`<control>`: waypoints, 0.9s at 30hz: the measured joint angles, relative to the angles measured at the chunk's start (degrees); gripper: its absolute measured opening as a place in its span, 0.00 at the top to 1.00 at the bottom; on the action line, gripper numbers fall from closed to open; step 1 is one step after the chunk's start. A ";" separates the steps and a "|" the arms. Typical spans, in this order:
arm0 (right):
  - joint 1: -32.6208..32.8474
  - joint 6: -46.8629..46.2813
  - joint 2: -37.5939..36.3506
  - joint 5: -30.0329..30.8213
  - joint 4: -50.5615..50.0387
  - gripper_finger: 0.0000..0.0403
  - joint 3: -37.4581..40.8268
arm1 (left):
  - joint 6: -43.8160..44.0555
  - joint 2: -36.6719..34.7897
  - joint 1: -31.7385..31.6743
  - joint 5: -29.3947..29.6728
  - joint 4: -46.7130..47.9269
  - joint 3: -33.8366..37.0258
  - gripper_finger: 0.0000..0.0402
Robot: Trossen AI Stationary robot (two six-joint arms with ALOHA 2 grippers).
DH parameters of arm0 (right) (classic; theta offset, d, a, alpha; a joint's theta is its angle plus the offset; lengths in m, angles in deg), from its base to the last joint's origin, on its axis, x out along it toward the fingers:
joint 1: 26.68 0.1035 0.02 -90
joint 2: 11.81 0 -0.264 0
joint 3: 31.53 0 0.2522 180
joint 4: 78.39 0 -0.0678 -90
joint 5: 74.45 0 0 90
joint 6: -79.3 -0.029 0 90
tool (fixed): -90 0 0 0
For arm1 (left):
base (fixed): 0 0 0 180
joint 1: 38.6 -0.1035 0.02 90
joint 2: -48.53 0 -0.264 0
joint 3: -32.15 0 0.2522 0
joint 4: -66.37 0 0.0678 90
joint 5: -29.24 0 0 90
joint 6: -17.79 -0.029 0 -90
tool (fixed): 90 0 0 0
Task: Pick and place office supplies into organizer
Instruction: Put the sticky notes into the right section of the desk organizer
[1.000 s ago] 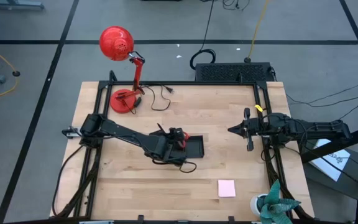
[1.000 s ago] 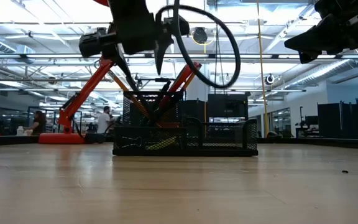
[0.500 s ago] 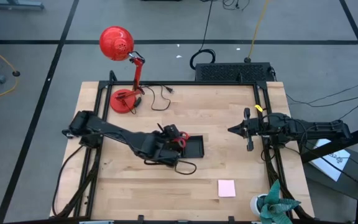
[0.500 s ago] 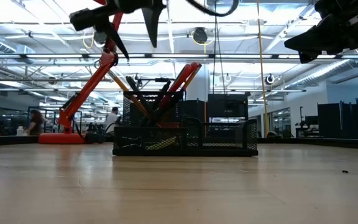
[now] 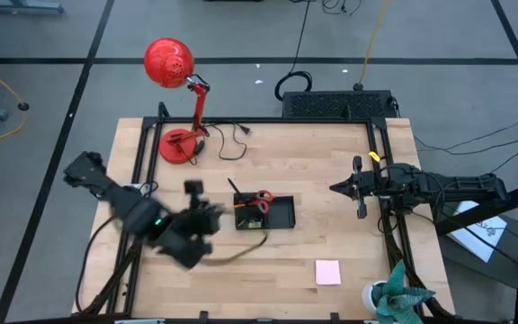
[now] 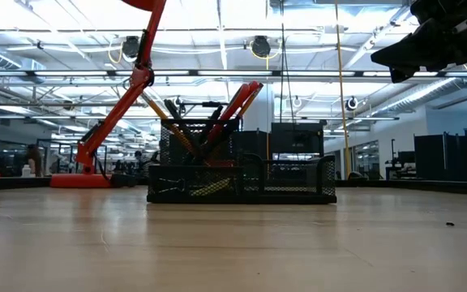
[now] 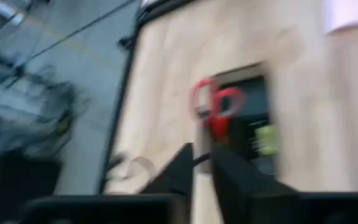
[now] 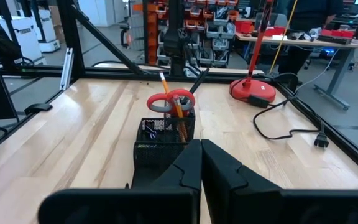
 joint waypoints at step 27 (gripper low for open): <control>12.10 -4.33 13.85 -3.49 18.02 1.00 -0.04 | -37.65 -29.15 -0.44 -23.26 -113.63 78.20 0.99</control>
